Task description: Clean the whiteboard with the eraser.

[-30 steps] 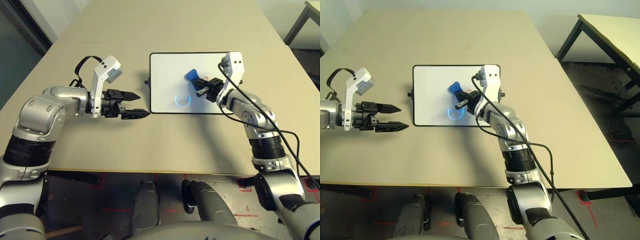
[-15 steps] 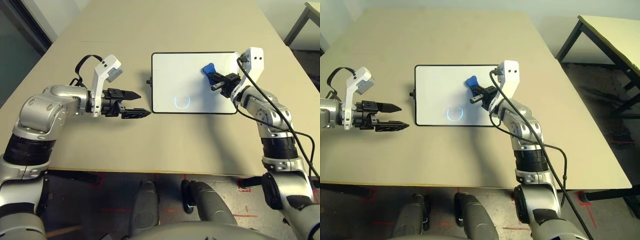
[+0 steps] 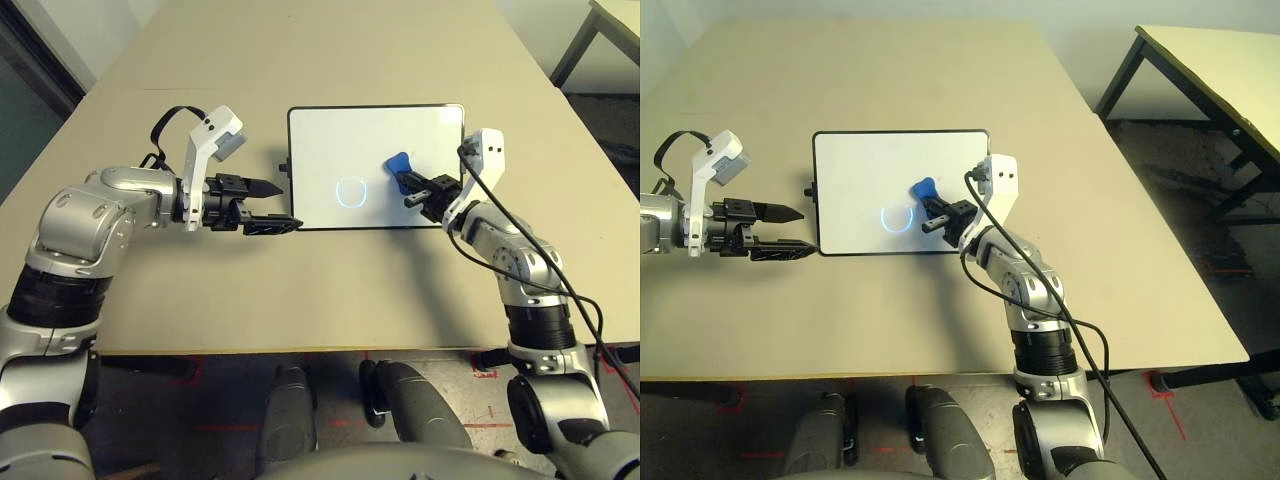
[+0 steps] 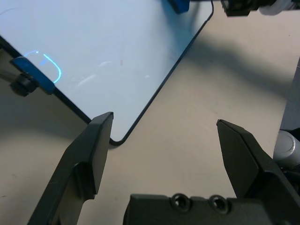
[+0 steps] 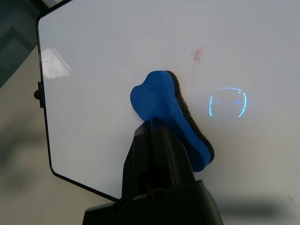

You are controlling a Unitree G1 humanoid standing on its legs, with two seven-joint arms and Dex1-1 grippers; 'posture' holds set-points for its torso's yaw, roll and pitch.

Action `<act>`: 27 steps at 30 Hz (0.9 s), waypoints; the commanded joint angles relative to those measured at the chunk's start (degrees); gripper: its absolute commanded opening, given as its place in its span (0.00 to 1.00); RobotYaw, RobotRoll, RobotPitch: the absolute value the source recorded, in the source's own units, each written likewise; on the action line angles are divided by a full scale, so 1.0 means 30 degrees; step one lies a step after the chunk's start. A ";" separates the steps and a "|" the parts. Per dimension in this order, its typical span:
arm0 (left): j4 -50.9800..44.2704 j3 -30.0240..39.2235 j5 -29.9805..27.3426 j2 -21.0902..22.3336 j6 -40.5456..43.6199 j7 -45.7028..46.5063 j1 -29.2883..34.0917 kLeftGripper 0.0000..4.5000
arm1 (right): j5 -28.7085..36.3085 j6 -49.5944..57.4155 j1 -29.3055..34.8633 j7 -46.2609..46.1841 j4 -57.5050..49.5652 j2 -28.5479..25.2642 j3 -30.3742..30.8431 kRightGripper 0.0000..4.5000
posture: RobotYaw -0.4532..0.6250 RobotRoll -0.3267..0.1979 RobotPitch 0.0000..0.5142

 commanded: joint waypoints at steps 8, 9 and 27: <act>0.0131 -0.0412 0.0136 -0.0040 -0.0028 -0.0098 -0.0196 1.00 | -0.0814 -0.0654 0.0139 -0.1232 0.3527 -0.0653 -0.0615 0.01 | 0.35 0.62 0.35; 0.0144 -0.0412 0.0131 -0.0042 -0.0023 -0.0101 -0.0207 1.00 | -0.0789 -0.0855 -0.0095 -0.1342 0.3580 -0.0727 -0.0816 0.01 | 0.35 0.62 0.35; 0.0103 -0.0291 0.0096 0.0021 -0.0086 -0.0077 0.0002 1.00 | -0.0026 -0.2153 -0.1878 -0.1870 0.2817 -0.0339 -0.1224 0.01 | 0.36 0.62 0.34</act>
